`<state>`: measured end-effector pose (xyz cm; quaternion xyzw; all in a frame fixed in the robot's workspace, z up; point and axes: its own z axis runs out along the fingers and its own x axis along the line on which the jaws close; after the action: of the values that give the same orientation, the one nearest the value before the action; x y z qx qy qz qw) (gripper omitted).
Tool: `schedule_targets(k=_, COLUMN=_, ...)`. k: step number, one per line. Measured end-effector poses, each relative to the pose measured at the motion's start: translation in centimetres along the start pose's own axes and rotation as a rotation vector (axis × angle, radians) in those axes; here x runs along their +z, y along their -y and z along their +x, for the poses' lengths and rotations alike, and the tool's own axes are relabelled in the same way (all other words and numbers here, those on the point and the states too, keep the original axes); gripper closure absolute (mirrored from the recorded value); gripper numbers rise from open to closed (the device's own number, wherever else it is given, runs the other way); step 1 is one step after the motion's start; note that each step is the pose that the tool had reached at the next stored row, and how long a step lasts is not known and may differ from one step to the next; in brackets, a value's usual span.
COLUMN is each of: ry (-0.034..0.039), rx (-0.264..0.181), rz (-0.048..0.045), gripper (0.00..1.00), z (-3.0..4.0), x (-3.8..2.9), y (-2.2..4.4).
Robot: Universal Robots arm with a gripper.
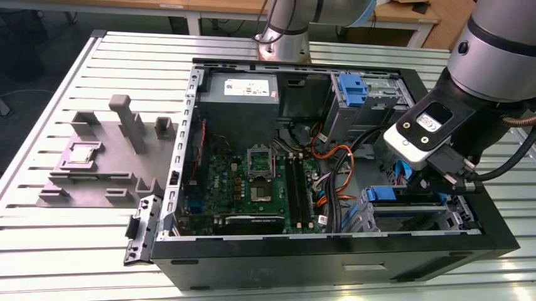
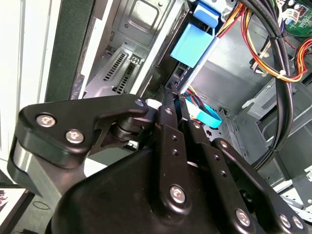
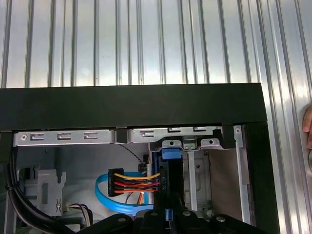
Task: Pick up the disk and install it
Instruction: 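Insert the second disk wire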
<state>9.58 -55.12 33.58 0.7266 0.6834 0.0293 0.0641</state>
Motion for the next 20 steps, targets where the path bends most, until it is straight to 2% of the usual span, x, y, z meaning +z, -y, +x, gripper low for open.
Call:
schedule_targets(k=5, ry=-0.0102, rx=0.001, rz=-0.0014, gripper=0.84, z=0.01, x=0.03, y=0.00)
schedule_targets(k=10, ry=-0.0109, rx=0.001, rz=-0.0059, gripper=0.84, z=0.00, x=0.03, y=0.04)
schedule_targets(k=20, ry=-0.0105, rx=0.003, rz=-0.0063, gripper=0.84, z=-0.02, x=0.16, y=0.06)
